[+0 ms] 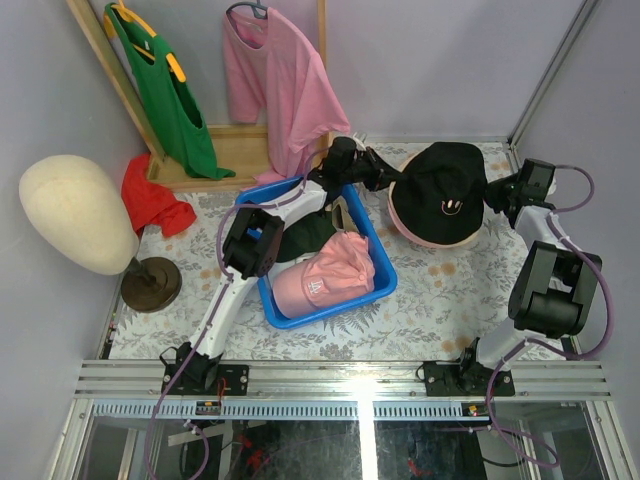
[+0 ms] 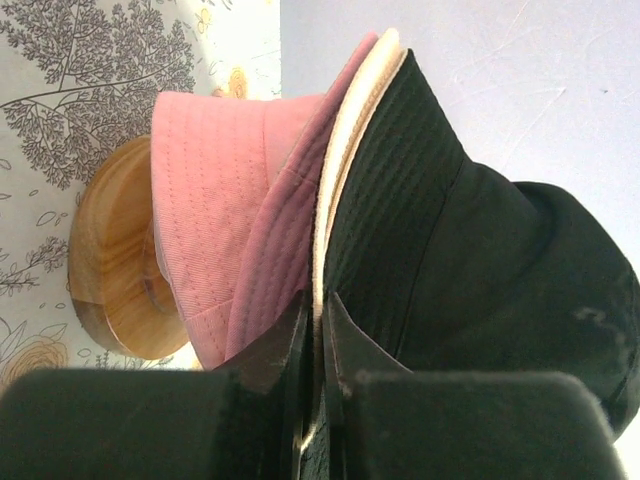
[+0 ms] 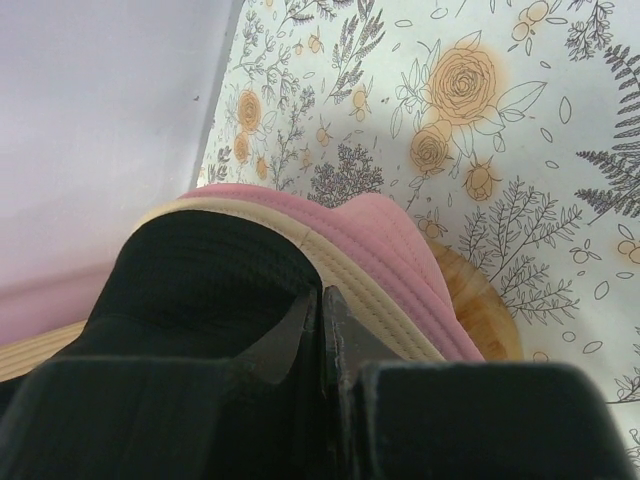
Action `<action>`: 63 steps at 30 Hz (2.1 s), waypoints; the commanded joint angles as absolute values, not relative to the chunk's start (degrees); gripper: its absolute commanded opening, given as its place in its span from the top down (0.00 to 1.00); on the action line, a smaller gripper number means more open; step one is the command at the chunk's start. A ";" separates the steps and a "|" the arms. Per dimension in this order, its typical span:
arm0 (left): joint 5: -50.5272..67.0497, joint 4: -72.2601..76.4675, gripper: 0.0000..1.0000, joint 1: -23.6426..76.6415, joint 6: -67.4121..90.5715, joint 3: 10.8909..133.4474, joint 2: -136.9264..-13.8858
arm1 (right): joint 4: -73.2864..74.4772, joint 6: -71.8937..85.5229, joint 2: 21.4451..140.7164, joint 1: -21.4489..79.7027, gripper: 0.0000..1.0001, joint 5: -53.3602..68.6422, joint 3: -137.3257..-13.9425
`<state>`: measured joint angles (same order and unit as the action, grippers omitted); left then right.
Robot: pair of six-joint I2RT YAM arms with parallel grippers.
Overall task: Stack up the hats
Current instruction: Stack the hat on the hat.
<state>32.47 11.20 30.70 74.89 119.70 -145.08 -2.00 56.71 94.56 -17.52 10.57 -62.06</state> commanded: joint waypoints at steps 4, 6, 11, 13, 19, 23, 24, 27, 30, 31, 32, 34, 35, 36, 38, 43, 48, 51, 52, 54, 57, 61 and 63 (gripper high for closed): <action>29.01 4.82 0.72 29.42 73.92 113.50 -143.62 | 4.15 54.54 90.76 -17.94 0.92 6.94 -62.20; 28.78 4.94 0.63 29.38 74.30 113.39 -143.05 | 4.98 54.42 90.03 -17.93 0.86 6.94 -62.79; 28.09 5.46 0.52 29.36 74.71 112.05 -141.28 | 5.79 54.45 87.53 -17.97 0.76 6.47 -62.14; 27.69 5.87 0.51 29.35 74.78 111.16 -140.22 | 6.01 54.57 86.63 -18.01 0.73 6.18 -61.87; 27.09 6.03 0.49 29.36 74.48 109.84 -137.99 | 6.61 55.10 83.81 -18.09 0.70 5.52 -61.90; 26.43 5.74 0.48 29.28 73.72 109.00 -136.30 | 7.90 55.06 81.64 -18.38 0.67 4.69 -62.58; 26.38 5.79 0.48 29.36 73.62 108.91 -136.03 | 8.42 55.12 81.08 -18.52 0.66 4.55 -62.64; 26.40 6.23 0.47 29.36 73.49 108.94 -135.17 | 9.49 55.21 79.29 -19.12 0.64 3.76 -62.76; 26.44 7.27 0.45 29.38 73.57 108.97 -134.30 | 10.28 55.35 77.42 -19.67 0.62 3.40 -62.84; 26.49 7.51 0.45 29.36 73.56 109.05 -134.04 | 10.55 55.29 76.83 -19.86 0.60 3.23 -62.95; 26.60 7.94 0.45 29.49 73.59 109.07 -133.74 | 10.93 55.31 76.21 -19.98 0.60 3.17 -63.21; 26.80 8.30 0.44 29.53 73.51 109.36 -133.27 | 11.62 55.13 74.98 -20.08 0.59 2.89 -63.94; 26.98 8.53 0.44 29.63 73.40 109.46 -133.03 | 11.93 54.83 74.33 -20.11 0.59 2.71 -64.42; 27.10 8.53 0.44 29.75 73.31 109.58 -132.75 | 12.36 54.70 73.86 -20.12 0.58 2.58 -64.96; 27.20 8.55 0.44 29.92 73.03 109.83 -132.10 | 13.05 54.31 72.72 -20.07 0.58 2.55 -66.00; 27.26 7.81 0.43 30.41 71.68 110.77 -130.38 | 14.74 52.96 70.58 -20.04 0.57 2.62 -68.58; 26.45 6.14 0.42 31.00 69.54 111.50 -127.73 | 16.84 50.35 69.16 -19.79 0.57 3.99 -71.88; 25.37 4.97 0.42 31.56 68.31 111.34 -125.76 | 19.16 47.87 68.87 -18.68 0.55 3.98 -75.27; 24.98 4.54 0.42 31.83 67.77 111.17 -125.01 | 20.04 46.96 68.67 -17.92 0.55 3.43 -76.40; 24.07 3.20 0.42 32.34 66.46 110.90 -123.50 | 21.35 45.24 68.03 -16.10 0.54 2.20 -78.64; 21.81 0.22 0.42 33.31 63.82 110.28 -120.33 | 23.98 42.28 67.48 -12.15 0.54 1.09 -82.16; 15.54 -5.25 0.43 35.25 57.90 109.56 -114.99 | 26.42 39.67 65.78 -3.33 0.55 -2.76 -83.28; 12.67 -7.53 0.43 36.22 55.67 108.64 -112.22 | 27.42 38.99 64.60 1.10 0.55 -4.75 -82.49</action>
